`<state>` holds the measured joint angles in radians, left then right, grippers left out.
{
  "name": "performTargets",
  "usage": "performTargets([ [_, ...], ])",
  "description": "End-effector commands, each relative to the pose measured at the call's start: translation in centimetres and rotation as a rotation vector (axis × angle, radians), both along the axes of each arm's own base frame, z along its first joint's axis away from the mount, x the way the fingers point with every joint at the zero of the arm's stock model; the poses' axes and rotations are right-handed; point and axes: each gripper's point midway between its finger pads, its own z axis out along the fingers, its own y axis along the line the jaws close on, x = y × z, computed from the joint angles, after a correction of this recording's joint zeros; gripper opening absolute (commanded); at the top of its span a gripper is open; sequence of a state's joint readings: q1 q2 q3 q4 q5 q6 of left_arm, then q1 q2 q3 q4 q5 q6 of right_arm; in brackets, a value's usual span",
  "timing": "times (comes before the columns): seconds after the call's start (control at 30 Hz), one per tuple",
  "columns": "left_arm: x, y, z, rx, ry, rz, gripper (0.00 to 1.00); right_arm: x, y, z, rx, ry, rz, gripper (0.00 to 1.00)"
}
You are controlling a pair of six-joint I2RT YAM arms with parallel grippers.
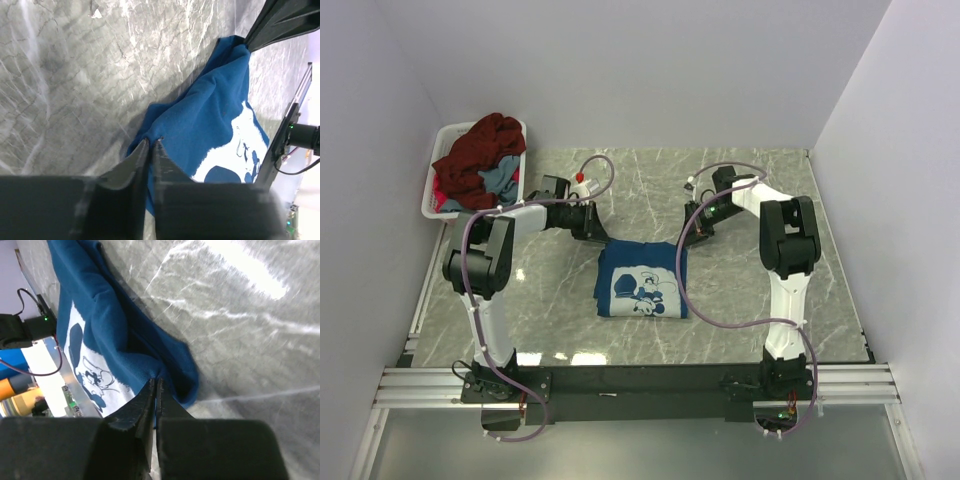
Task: Fold and stack the t-shirts
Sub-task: Fold the tshirt
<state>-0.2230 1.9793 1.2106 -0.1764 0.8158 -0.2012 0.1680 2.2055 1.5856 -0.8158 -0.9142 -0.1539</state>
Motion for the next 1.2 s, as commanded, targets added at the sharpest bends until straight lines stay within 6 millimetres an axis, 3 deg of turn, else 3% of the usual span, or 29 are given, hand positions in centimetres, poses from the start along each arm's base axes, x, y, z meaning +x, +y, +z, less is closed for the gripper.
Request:
performTargets([
  [0.0,0.4,-0.2,3.1,-0.035,-0.097,-0.017,0.06,-0.1,0.2,3.7,0.014,-0.084,0.001,0.03],
  [0.03,0.2,0.0,3.0,-0.028,-0.092,-0.010,0.01,-0.1,0.1,3.9,0.009,-0.088,-0.003,0.00],
  [0.2,0.7,1.4,3.2,0.023,-0.119,0.044,0.01,0.5,-1.3,3.8,-0.098,-0.125,-0.054,0.00],
  [0.37,2.1,4.0,2.1,0.127,-0.137,0.129,0.01,2.3,-4.2,3.3,-0.235,-0.189,-0.147,0.00],
  [0.77,4.2,4.6,-0.4,0.161,-0.124,0.170,0.01,6.1,-3.0,1.9,-0.192,-0.210,-0.185,0.00],
  [0.83,4.6,4.3,-0.3,0.145,-0.122,0.166,0.05,6.4,-2.5,2.0,-0.163,-0.202,-0.182,0.18],
  [0.87,4.7,4.2,-0.1,0.139,-0.126,0.162,0.18,6.7,-2.3,2.7,-0.149,-0.208,-0.180,0.27],
  [0.9,4.7,4.1,0.9,0.127,-0.145,0.154,0.24,6.7,-2.2,3.2,-0.143,-0.211,-0.177,0.32],
  [0.93,4.2,4.1,1.3,0.119,-0.143,0.142,0.29,6.6,-2.1,3.9,-0.125,-0.218,-0.170,0.40],
  [0.97,3.9,4.1,2.9,0.109,-0.175,0.135,0.36,6.1,-2.2,4.4,-0.127,-0.210,-0.166,0.42],
  [1.03,2.2,4.3,3.6,0.115,-0.183,0.111,0.41,5.4,-2.7,6.2,-0.119,-0.241,-0.169,0.42],
  [1.07,1.3,4.4,5.0,0.110,-0.205,0.108,0.45,3.9,-2.7,5.8,-0.109,-0.211,-0.162,0.42],
  [1.1,0.3,4.5,5.2,0.104,-0.201,0.098,0.46,3.1,-2.7,6.6,-0.098,-0.221,-0.162,0.42],
  [1.13,-1.5,4.5,4.2,0.101,-0.161,0.084,0.47,2.3,-2.5,6.5,-0.088,-0.209,-0.154,0.41],
  [1.17,-2.7,4.4,4.8,0.085,-0.156,0.067,0.48,0.6,-2.2,5.8,-0.061,-0.159,-0.141,0.40],
])
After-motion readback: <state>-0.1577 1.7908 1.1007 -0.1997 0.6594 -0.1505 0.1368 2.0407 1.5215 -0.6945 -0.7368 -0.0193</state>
